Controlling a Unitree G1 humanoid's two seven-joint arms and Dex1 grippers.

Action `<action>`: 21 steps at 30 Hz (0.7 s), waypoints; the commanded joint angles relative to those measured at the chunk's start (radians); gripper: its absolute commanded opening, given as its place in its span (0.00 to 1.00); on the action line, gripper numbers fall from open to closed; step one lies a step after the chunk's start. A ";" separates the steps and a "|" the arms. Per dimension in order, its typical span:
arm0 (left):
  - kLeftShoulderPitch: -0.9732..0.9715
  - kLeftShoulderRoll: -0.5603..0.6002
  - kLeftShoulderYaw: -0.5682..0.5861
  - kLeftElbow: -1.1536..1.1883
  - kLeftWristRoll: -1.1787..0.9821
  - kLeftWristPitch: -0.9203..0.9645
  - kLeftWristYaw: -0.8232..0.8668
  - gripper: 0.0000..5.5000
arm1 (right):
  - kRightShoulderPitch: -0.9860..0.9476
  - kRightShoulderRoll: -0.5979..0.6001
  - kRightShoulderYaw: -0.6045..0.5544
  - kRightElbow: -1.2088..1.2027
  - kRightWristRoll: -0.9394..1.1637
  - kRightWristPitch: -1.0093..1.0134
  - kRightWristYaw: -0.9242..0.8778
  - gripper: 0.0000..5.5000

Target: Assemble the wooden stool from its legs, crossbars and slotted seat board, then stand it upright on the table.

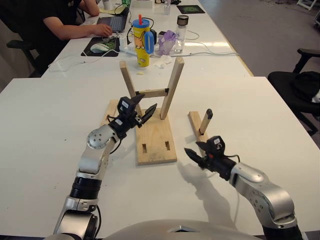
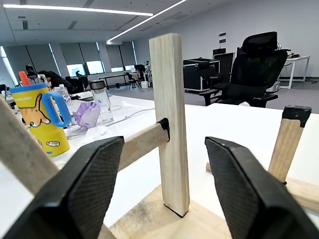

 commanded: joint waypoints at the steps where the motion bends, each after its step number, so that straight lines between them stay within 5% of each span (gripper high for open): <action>1: 0.029 -0.003 -0.002 -0.039 -0.004 0.024 0.011 0.55 | -0.042 -0.020 -0.043 0.028 -0.073 0.004 -0.067 0.66; 3: 0.031 -0.006 -0.003 -0.045 -0.003 0.030 0.014 0.55 | -0.069 -0.019 -0.056 0.061 -0.104 0.003 -0.093 0.72; 21: 0.003 -0.001 -0.010 -0.015 -0.011 0.039 -0.019 0.55 | -0.183 0.077 -0.022 0.242 -0.143 0.117 -0.118 0.69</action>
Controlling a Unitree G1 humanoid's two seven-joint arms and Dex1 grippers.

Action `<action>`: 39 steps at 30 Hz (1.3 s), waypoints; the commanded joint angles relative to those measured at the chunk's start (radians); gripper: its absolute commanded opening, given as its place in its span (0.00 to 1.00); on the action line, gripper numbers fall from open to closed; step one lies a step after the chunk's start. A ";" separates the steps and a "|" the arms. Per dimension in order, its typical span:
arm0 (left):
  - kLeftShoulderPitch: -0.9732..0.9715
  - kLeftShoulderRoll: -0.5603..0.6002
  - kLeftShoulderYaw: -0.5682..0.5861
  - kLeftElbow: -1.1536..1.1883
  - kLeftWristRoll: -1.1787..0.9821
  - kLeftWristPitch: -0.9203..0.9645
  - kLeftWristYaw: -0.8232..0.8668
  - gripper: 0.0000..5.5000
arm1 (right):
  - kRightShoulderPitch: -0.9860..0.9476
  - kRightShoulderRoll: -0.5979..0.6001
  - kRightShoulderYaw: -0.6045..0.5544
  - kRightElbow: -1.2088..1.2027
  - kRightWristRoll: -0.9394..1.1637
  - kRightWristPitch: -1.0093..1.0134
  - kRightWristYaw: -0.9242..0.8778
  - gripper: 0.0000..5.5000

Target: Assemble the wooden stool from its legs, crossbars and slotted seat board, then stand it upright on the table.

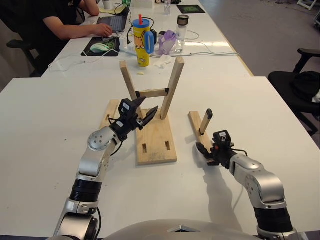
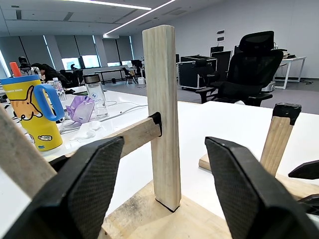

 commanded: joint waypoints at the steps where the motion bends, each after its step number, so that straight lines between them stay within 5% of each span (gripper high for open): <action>1: -0.006 0.003 -0.004 0.011 -0.001 0.004 -0.011 0.55 | -0.018 0.014 0.010 0.025 -0.010 0.017 -0.004 0.67; 7: -0.023 0.013 0.004 0.023 0.003 0.005 -0.020 0.55 | -0.036 -0.006 0.044 0.046 -0.056 -0.051 0.010 0.51; 12: -0.080 0.027 0.018 0.054 -0.040 0.045 -0.071 0.55 | -0.066 0.079 -0.066 0.065 -0.067 -0.215 -0.073 0.37; 19: -0.221 0.065 0.126 0.090 -0.260 0.276 -0.166 0.60 | -0.092 0.170 -0.160 -0.015 -0.025 -0.371 -0.121 0.37; 28: -0.394 0.168 0.295 0.149 -0.678 0.736 -0.306 0.86 | -0.320 0.134 -0.363 -0.114 0.641 -0.226 0.070 0.37; 33: -0.492 0.180 0.313 0.217 -0.767 0.861 -0.324 0.98 | -0.348 -0.008 -0.351 -0.060 0.957 -0.038 0.231 0.37; 39: -0.565 0.161 0.340 0.268 -0.823 0.920 -0.312 0.98 | -0.392 -0.107 -0.262 0.030 1.056 0.084 0.374 0.37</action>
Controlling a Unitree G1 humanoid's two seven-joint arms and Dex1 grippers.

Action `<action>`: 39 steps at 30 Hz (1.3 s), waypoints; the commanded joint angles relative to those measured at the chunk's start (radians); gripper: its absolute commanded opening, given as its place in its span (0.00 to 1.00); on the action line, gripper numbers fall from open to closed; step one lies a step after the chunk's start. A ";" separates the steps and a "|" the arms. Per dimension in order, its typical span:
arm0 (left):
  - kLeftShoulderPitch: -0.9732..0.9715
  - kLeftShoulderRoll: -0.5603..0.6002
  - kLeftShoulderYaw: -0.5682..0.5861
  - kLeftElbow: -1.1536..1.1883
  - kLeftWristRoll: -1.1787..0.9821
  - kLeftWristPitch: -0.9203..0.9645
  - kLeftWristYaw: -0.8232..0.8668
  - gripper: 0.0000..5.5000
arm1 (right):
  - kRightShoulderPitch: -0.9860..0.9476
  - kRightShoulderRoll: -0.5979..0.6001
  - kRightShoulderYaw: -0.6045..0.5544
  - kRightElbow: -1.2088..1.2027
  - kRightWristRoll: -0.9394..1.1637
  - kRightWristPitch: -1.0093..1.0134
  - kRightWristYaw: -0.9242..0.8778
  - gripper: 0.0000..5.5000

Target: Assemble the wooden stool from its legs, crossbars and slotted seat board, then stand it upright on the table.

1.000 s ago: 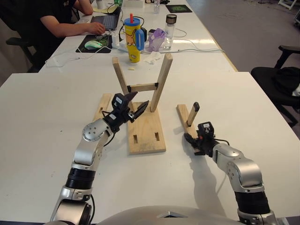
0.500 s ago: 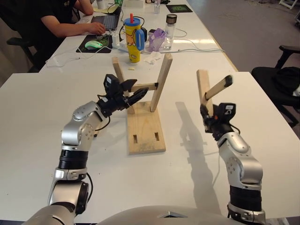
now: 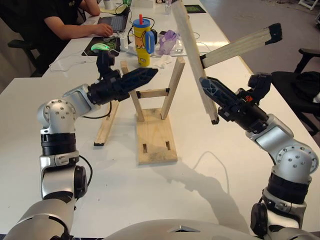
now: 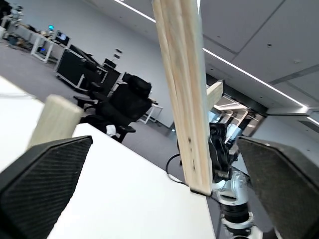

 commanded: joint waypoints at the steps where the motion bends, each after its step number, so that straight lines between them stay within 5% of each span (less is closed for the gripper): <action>1: -0.055 -0.011 0.014 0.035 -0.033 0.042 0.007 0.98 | -0.029 -0.048 0.048 0.037 0.043 0.050 0.067 0.37; 9: -0.082 -0.029 0.028 0.024 -0.086 0.101 0.029 0.98 | 0.011 -0.065 0.087 0.023 0.062 0.069 0.098 0.37; 30: -0.114 0.088 -0.078 0.038 -0.043 0.192 -0.160 0.39 | 0.059 -0.125 0.121 0.034 0.040 0.094 0.183 0.37; 36: -0.090 0.120 -0.118 0.018 0.001 0.177 -0.205 0.37 | 0.044 -0.127 0.122 0.071 0.005 0.078 0.170 0.37; 39: -0.065 0.164 -0.137 0.035 0.061 0.127 -0.237 0.37 | 0.061 -0.147 0.137 0.074 -0.039 0.071 0.190 0.49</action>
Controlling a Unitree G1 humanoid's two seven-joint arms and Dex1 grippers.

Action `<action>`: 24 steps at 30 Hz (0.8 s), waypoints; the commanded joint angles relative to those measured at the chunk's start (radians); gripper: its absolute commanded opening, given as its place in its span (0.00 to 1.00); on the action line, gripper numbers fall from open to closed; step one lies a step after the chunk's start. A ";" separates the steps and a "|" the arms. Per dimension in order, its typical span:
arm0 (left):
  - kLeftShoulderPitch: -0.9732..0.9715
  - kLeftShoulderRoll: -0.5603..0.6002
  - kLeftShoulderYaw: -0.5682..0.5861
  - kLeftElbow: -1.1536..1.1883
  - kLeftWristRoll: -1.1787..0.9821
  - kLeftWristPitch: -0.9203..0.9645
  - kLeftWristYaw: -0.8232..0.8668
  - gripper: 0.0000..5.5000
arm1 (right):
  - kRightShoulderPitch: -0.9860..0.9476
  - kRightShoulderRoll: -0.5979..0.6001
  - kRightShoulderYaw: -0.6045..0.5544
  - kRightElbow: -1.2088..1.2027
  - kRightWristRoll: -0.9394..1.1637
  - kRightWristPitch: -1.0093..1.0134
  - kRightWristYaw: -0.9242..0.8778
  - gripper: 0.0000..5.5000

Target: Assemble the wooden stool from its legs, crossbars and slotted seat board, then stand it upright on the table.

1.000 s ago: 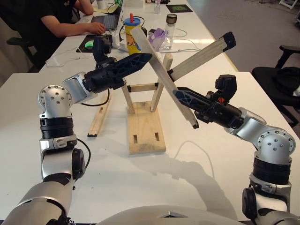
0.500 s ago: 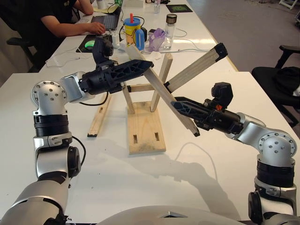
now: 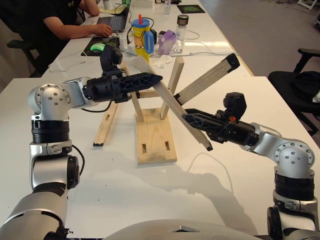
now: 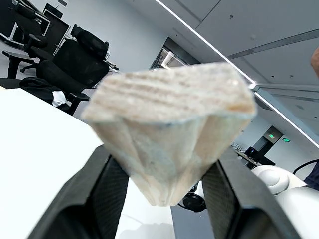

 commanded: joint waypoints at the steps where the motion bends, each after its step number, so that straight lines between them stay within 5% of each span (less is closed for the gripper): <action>1: 0.027 0.082 -0.020 0.012 0.081 -0.063 -0.056 0.37 | 0.021 -0.040 0.020 0.005 -0.091 -0.022 0.015 0.52; 6: 0.109 0.214 0.008 0.051 0.158 -0.118 -0.126 0.37 | 0.133 -0.109 0.151 -0.086 -0.313 -0.115 0.089 0.66; 15: 0.077 0.339 0.084 0.174 0.213 -0.211 -0.187 0.37 | 0.204 -0.161 0.629 -0.003 -1.207 -0.871 0.090 0.66; 24: 0.085 0.308 0.062 0.146 0.235 -0.251 -0.207 0.37 | 0.165 -0.103 0.646 0.253 -1.485 -1.113 -0.055 0.66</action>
